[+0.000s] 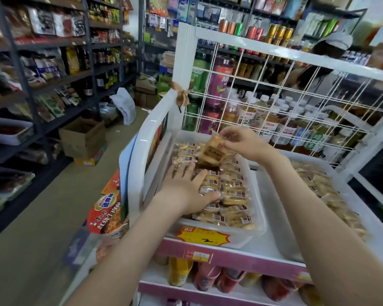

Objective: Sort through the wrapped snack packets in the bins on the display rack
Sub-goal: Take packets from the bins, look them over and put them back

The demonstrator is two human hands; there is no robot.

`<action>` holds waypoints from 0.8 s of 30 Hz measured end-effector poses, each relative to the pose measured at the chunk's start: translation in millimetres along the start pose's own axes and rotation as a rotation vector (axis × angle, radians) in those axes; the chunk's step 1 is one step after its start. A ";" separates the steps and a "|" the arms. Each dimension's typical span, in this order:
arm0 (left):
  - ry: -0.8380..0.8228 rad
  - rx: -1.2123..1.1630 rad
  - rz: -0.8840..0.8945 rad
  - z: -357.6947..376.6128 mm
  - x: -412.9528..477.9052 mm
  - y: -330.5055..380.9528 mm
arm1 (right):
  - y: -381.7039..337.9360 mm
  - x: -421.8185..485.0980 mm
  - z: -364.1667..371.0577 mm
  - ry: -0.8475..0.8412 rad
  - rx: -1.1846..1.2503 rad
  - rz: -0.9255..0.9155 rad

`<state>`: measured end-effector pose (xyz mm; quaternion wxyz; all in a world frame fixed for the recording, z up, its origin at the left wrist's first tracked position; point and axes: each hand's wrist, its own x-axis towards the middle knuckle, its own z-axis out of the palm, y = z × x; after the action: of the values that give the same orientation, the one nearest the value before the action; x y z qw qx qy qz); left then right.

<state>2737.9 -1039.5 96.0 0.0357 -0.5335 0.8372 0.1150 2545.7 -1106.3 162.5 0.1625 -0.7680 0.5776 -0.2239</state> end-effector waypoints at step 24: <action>0.395 -1.522 -0.199 111.6 -185.2 137.9 | -8.7 -345.2 63.6 0.343 1.168 0.286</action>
<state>2685.9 -794.1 42.7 -0.4780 -0.4943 0.4676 0.5555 2506.4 -773.0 59.1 0.4888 -0.4206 0.4751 -0.5987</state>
